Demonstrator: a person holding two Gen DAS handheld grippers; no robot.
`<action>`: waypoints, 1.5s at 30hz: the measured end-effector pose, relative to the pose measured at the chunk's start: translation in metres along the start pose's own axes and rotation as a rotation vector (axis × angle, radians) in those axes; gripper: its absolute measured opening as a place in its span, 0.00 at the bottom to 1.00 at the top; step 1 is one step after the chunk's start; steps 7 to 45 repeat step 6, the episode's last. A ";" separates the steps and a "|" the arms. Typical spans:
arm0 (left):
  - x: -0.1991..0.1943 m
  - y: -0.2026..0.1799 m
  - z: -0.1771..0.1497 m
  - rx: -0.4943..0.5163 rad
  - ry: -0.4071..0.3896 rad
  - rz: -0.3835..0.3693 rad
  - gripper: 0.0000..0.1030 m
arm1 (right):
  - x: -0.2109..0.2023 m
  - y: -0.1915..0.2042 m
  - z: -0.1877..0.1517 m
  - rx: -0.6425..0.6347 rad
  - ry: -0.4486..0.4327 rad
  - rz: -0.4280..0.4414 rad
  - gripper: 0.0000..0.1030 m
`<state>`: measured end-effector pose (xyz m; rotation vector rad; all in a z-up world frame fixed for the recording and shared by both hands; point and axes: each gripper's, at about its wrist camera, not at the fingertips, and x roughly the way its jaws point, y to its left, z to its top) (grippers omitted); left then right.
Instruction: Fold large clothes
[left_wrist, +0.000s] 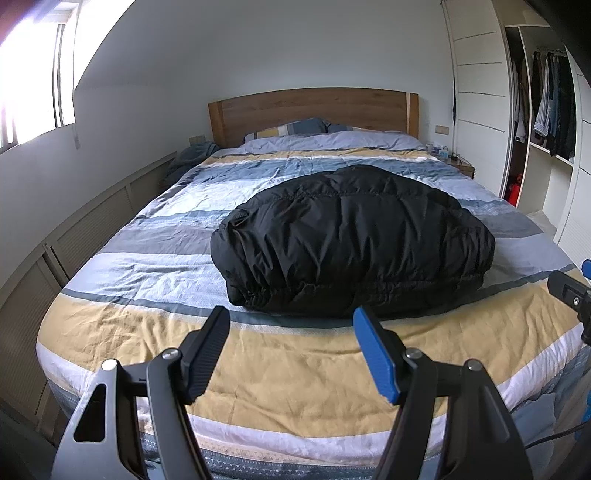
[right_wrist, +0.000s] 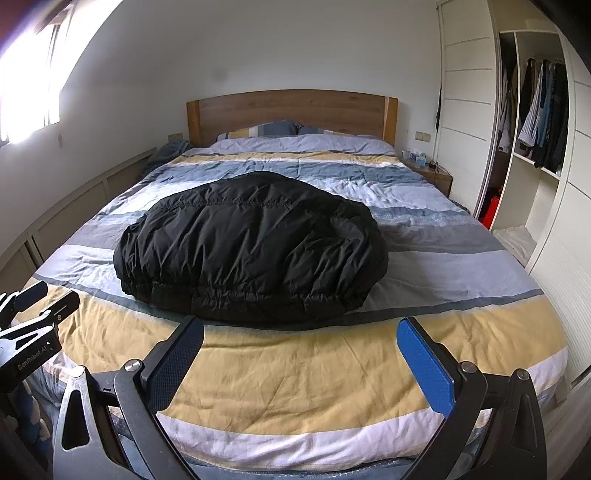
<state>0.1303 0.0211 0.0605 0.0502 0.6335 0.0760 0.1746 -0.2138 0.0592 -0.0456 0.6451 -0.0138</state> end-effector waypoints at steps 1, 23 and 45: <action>0.000 0.000 0.000 -0.001 0.001 0.000 0.66 | 0.000 0.000 0.000 0.000 0.000 -0.001 1.00; 0.001 0.000 0.000 -0.001 0.001 0.003 0.66 | 0.002 0.000 -0.001 -0.001 0.004 0.004 1.00; 0.001 0.000 0.000 -0.001 0.001 0.003 0.66 | 0.002 0.000 -0.001 -0.001 0.004 0.004 1.00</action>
